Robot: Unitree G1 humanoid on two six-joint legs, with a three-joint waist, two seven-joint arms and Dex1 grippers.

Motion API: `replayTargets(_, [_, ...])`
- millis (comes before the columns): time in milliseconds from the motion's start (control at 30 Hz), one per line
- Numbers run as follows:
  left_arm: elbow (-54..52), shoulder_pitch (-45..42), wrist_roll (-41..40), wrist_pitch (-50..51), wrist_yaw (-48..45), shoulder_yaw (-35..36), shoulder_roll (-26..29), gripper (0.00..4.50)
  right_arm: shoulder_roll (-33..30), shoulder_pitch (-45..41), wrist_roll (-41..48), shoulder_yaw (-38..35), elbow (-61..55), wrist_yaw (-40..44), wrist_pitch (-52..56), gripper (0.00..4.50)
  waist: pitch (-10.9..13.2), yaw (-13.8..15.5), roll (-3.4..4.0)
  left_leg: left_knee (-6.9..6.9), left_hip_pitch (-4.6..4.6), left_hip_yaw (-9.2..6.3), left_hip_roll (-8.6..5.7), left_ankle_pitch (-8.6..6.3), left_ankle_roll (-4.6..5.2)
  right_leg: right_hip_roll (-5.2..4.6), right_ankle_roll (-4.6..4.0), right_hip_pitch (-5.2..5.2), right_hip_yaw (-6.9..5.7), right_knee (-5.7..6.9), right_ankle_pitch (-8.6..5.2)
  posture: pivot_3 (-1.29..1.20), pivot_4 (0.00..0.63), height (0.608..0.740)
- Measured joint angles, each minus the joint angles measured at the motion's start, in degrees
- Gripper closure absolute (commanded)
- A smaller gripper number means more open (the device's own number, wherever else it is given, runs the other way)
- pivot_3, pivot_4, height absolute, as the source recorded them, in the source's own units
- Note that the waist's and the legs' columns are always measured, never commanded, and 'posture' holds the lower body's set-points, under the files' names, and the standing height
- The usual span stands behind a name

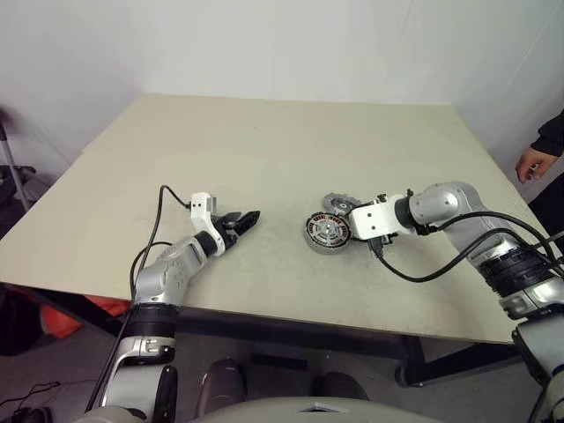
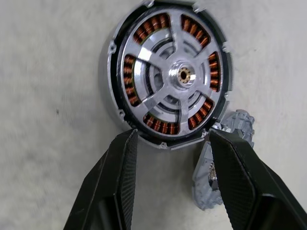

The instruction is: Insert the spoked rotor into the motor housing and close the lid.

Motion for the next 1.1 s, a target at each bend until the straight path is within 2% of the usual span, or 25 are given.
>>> replayTargets(333, [-3.8, 1.0, 1.5, 0.2, -3.2, -4.2, 3.8, 0.76, 0.3, -0.1, -1.5, 0.7, 1.5, 2.9, -3.3, 2.11, 0.0, 0.0, 0.00, 0.04, -0.02, 0.00, 0.03, -0.01, 0.03, 0.01, -0.03, -0.04, 0.00, 0.03, 0.01, 0.00, 0.000, 0.740])
replayTargets(500, [-3.9, 0.9, 4.1, 0.5, -6.4, -8.9, 6.6, 0.76, 2.2, 0.0, -1.8, 0.8, 1.5, 3.0, -3.4, 2.11, 0.0, 0.0, 0.01, 0.04, -0.02, 0.00, 0.03, -0.01, 0.02, 0.01, -0.03, -0.04, 0.00, 0.05, 0.01, 0.00, 0.000, 0.740])
replayTargets(667, [-3.3, -0.7, 5.5, 0.4, -8.4, -10.2, 8.0, 0.76, 4.6, -0.6, -2.9, 1.0, 3.8, 2.8, -3.8, 2.11, 0.0, -0.1, 0.01, 0.09, -0.01, 0.00, 0.03, -0.01, 0.02, 0.01, -0.03, -0.04, 0.01, 0.10, 0.01, 0.00, 0.000, 0.740])
replayTargets(767, [-3.2, -1.4, 5.6, 0.4, -9.1, -10.2, 8.1, 0.76, 5.2, -1.3, -3.4, 0.9, 5.4, 3.2, -4.5, 2.69, 0.0, -0.2, -0.01, 0.12, 0.09, 0.00, 0.04, -0.02, 0.02, 0.01, -0.03, 0.05, 0.01, 0.12, 0.01, 0.00, 0.000, 0.740])
replayTargets(933, [-3.2, -1.3, 5.5, 0.7, -10.3, -10.8, 8.0, 0.76, 5.7, -1.5, -3.4, 0.6, 5.9, 3.6, -5.2, 4.22, 0.0, -0.8, -0.08, 0.12, 0.34, 0.01, 0.10, 0.01, -0.03, 0.06, -0.09, 0.21, 0.03, 0.19, 0.04, 0.00, 0.000, 0.740])
replayTargets(1100, [-3.9, -0.8, 5.4, 1.3, -12.1, -11.2, 8.0, 0.76, 7.0, -1.4, -3.4, 0.7, 6.4, 2.8, -5.2, 4.22, 0.0, -1.2, -0.07, 0.15, 0.30, 0.01, 0.08, 0.04, -0.08, 0.05, -0.12, 0.14, 0.06, 0.31, 0.06, 0.00, 0.000, 0.740])
